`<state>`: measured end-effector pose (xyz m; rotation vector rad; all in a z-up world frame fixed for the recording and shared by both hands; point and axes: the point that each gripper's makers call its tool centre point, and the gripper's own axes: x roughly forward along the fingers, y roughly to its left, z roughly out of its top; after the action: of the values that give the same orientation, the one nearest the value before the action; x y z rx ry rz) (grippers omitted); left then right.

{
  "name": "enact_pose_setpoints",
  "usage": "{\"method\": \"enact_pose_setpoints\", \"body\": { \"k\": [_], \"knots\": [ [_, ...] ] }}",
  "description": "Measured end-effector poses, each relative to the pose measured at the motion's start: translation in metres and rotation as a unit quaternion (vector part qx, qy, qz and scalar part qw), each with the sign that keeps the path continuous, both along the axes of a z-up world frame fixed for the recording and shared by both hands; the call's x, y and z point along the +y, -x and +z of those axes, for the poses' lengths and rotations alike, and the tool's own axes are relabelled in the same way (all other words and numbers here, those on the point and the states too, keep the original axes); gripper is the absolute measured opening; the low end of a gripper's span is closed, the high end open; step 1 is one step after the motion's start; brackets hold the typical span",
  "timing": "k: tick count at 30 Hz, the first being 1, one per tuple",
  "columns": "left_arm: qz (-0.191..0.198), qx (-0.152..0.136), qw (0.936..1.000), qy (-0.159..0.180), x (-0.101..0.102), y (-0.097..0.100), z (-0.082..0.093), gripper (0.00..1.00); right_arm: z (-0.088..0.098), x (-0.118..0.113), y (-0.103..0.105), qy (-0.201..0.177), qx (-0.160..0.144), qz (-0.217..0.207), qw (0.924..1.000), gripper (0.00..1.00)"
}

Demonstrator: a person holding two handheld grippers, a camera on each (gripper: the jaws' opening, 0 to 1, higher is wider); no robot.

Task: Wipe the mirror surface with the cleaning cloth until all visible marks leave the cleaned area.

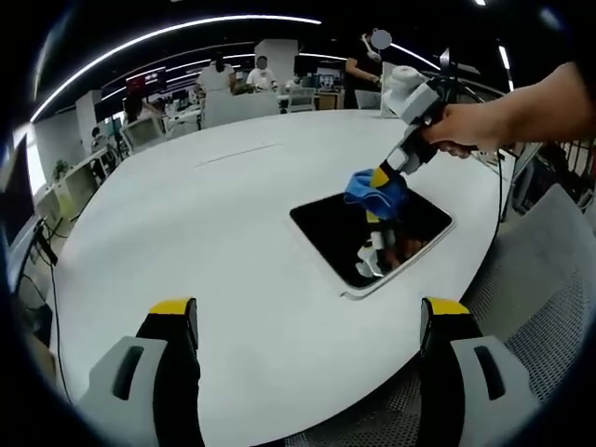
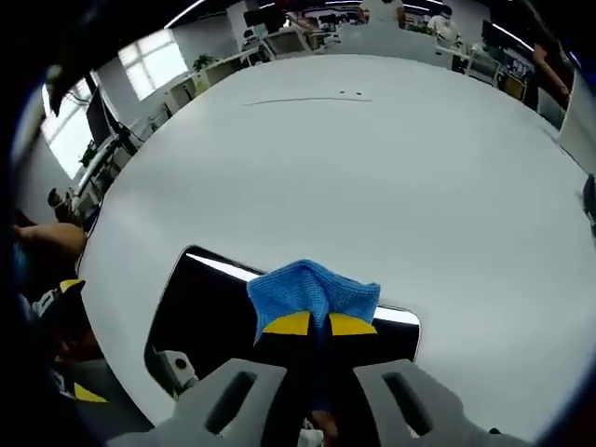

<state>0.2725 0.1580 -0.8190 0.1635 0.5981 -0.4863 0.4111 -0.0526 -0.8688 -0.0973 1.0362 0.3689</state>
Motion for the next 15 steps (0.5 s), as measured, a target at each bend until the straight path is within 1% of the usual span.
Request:
{"method": "enact_pose_setpoints", "body": {
  "k": [2, 7, 12, 15],
  "knots": [
    [-0.001, 0.001, 1.0, -0.002, 0.0, 0.0, 0.0, 0.99, -0.001, -0.002, -0.001, -0.005, 0.002, -0.012, 0.9999, 0.0],
    [0.001, -0.002, 1.0, 0.0, 0.0, 0.0, 0.001, 0.99, -0.003, -0.001, 0.005, 0.0, 0.004, -0.01, 0.9999, 0.0],
    [0.002, -0.002, 1.0, 0.002, 0.0, 0.0, 0.002, 0.99, -0.002, -0.003, 0.019, -0.007, 0.013, -0.017, 0.9997, 0.0],
    [0.002, -0.002, 1.0, 0.002, 0.0, 0.0, 0.002, 0.99, 0.002, -0.003, 0.032, -0.014, 0.013, -0.021, 0.9996, 0.0]
  ]
}}
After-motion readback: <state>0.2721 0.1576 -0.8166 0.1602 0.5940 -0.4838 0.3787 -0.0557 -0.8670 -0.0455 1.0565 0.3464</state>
